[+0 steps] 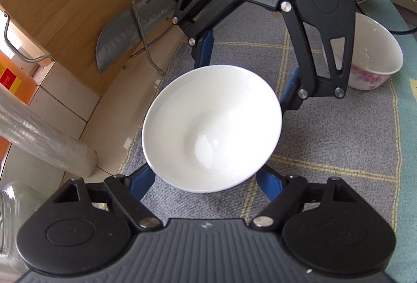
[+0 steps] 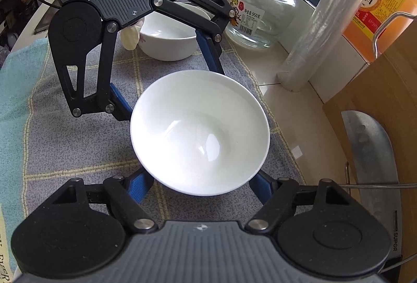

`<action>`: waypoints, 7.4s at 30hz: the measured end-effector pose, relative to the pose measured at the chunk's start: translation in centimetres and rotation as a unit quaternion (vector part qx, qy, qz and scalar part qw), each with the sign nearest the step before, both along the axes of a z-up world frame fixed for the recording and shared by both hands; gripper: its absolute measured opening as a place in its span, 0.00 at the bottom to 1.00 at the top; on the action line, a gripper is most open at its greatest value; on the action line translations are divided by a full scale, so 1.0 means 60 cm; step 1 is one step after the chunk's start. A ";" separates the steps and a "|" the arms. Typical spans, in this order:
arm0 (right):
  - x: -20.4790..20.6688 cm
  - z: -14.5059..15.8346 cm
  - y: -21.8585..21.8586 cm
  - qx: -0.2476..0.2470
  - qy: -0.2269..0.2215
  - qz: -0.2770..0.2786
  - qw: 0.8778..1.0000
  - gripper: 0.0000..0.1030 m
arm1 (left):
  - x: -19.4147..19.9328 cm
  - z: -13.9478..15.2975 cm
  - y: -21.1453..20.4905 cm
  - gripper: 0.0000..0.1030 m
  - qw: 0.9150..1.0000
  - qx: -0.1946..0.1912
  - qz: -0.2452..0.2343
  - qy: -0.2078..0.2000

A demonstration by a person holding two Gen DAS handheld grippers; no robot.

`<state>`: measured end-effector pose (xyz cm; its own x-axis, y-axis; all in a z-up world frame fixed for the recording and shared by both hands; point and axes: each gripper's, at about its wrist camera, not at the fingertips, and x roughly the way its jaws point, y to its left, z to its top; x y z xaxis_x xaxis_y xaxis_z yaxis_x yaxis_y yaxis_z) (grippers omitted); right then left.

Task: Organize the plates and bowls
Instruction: 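Carry the white bowl with both grippers over the large white bowl, then lower the white bowl into the large bowl and open both grippers, then pull both grippers back from the stacked bowls, then move both grippers to the pink-flower bowl beside the glass jar, then close both grippers on opposite rims of the pink-flower bowl and lift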

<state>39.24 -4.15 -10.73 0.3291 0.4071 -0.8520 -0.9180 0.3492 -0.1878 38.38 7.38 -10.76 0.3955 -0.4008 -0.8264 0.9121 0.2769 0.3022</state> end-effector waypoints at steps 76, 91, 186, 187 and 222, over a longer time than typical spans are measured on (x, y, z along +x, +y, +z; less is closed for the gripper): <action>-0.237 0.064 -0.171 -0.021 0.036 -0.120 0.992 0.81 | -0.177 0.058 -0.192 0.82 0.991 0.007 -0.118 0.070; -0.241 0.063 -0.170 -0.025 0.032 -0.112 0.993 0.85 | -0.183 0.053 -0.193 0.88 0.989 0.015 -0.129 0.064; 0.004 -0.018 0.271 0.005 0.006 -0.157 0.988 1.00 | 0.039 -0.013 0.295 0.94 0.990 -0.063 0.120 0.034; 0.008 -0.020 0.275 0.001 0.007 -0.149 0.989 0.98 | 0.042 -0.015 0.294 0.93 0.991 -0.059 0.114 0.035; 0.036 -0.028 0.286 0.002 0.007 -0.056 0.998 0.85 | 0.095 -0.005 0.305 0.79 0.997 -0.042 -0.033 0.054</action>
<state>41.41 12.99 -12.40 0.3605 0.3720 -0.8554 -0.8759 0.4504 -0.1732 44.09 25.67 -11.03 0.2768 -0.4925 -0.8251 0.9552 0.2346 0.1804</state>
